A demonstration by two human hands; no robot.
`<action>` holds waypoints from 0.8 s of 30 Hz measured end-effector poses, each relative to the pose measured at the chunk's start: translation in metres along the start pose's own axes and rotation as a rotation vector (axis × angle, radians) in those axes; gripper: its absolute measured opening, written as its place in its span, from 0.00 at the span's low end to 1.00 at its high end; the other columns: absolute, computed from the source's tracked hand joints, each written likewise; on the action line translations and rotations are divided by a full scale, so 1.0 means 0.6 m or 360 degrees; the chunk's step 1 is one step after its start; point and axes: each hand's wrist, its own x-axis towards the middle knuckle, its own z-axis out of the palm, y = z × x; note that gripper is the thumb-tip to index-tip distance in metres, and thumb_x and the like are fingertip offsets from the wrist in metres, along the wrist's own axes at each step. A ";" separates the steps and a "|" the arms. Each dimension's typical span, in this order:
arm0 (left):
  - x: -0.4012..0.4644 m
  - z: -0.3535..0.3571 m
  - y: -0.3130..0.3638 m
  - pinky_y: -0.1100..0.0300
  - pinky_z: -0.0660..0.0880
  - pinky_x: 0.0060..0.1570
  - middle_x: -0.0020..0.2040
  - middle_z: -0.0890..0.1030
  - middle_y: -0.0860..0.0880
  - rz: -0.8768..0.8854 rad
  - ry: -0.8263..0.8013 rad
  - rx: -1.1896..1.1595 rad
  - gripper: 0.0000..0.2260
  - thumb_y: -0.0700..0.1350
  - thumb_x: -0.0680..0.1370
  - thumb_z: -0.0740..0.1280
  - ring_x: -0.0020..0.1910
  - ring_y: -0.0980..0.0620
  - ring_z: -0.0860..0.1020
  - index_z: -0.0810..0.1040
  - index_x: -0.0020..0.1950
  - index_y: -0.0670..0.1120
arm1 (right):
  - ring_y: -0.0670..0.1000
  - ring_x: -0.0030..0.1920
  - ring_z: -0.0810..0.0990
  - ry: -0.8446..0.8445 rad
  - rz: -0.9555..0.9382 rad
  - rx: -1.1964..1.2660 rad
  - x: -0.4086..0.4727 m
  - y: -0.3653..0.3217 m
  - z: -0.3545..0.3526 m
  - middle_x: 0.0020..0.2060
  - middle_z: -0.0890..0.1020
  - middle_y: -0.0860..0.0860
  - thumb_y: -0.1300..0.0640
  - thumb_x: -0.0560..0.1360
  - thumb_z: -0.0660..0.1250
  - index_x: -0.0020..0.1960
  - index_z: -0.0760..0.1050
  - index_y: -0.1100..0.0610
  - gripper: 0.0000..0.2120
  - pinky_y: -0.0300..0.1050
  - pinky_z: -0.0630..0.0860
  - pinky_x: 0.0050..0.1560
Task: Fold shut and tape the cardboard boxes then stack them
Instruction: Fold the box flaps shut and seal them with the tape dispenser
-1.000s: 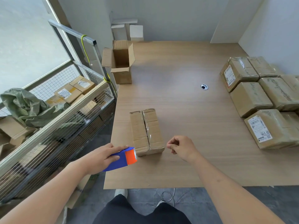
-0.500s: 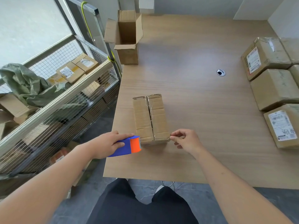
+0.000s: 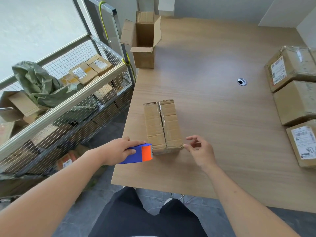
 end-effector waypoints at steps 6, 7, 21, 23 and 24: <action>-0.003 0.005 -0.003 0.54 0.72 0.56 0.53 0.72 0.56 -0.0018 0.0020 -0.0028 0.23 0.52 0.86 0.56 0.50 0.56 0.74 0.56 0.77 0.74 | 0.50 0.39 0.77 -0.0280 -0.0556 -0.0329 -0.001 -0.020 0.012 0.37 0.75 0.48 0.59 0.67 0.82 0.46 0.83 0.51 0.12 0.41 0.76 0.41; -0.004 0.007 -0.003 0.54 0.72 0.56 0.53 0.72 0.56 -0.0020 0.0020 -0.0042 0.23 0.52 0.86 0.56 0.50 0.56 0.74 0.56 0.77 0.74 | 0.51 0.39 0.77 -0.0289 -0.0561 -0.0422 0.003 -0.021 0.016 0.37 0.74 0.48 0.60 0.67 0.82 0.46 0.82 0.51 0.13 0.44 0.76 0.42; -0.006 0.024 -0.015 0.54 0.71 0.57 0.53 0.72 0.57 0.0022 0.0074 -0.0194 0.24 0.52 0.86 0.57 0.52 0.56 0.74 0.55 0.70 0.83 | 0.56 0.82 0.36 -0.0531 -0.1061 -0.1481 -0.001 -0.056 0.098 0.83 0.40 0.53 0.35 0.77 0.62 0.83 0.46 0.41 0.41 0.56 0.40 0.80; -0.008 0.029 -0.021 0.53 0.71 0.59 0.53 0.72 0.57 0.0022 0.0061 -0.0240 0.25 0.52 0.86 0.57 0.53 0.56 0.74 0.55 0.70 0.82 | 0.55 0.81 0.33 -0.0583 -0.1086 -0.1636 0.005 -0.044 0.118 0.82 0.36 0.51 0.35 0.81 0.52 0.81 0.39 0.36 0.34 0.58 0.39 0.81; -0.010 0.032 -0.022 0.53 0.71 0.59 0.53 0.72 0.57 0.0027 0.0054 -0.0275 0.25 0.52 0.86 0.57 0.53 0.56 0.74 0.55 0.71 0.82 | 0.54 0.81 0.34 -0.0568 -0.1088 -0.1669 0.007 -0.037 0.121 0.82 0.37 0.50 0.36 0.82 0.49 0.81 0.39 0.35 0.31 0.59 0.41 0.81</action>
